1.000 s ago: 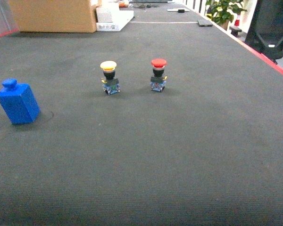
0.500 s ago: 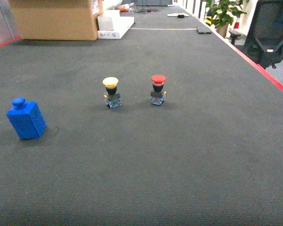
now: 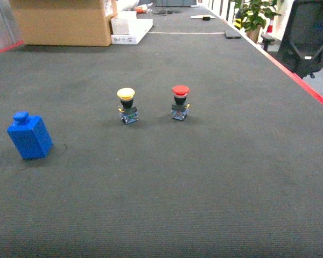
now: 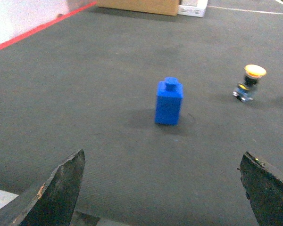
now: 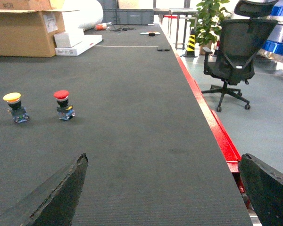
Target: Pick blue part to blue bin on bottom shelf
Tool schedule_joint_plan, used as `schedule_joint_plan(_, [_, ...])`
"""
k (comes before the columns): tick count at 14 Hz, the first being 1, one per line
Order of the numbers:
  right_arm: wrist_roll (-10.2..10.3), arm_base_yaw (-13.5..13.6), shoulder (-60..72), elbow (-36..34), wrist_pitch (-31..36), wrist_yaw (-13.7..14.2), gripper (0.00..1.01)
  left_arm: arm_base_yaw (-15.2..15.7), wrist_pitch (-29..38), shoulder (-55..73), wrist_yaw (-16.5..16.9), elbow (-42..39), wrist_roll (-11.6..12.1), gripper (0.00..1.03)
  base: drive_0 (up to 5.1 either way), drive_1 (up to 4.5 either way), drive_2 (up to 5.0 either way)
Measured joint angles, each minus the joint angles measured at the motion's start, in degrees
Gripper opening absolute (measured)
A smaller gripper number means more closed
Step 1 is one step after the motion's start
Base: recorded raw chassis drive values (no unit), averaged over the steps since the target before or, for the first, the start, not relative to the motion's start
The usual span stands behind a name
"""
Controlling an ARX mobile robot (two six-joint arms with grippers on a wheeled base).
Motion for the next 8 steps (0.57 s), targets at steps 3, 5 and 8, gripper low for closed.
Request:
schedule_joint_plan(3, [0.0, 0.0, 0.0, 0.0, -0.09, 0.02, 0.98, 2.12, 33.27, 36.46, 6.23, 6.8, -0.31, 0.98, 0.0, 0.0, 0.0])
schedule_joint_plan(5, [0.0, 0.0, 0.0, 0.0, -0.07, 0.02, 0.98, 3.34, 48.76, 61.7, 8.68, 15.85, 1.6, 0.98, 0.0, 0.0, 0.0])
schedule_joint_plan(8, [0.0, 0.0, 0.0, 0.0, -0.09, 0.02, 0.98, 3.98, 52.33, 85.42, 8.74, 25.7, 4.81, 0.98, 0.0, 0.0, 0.0])
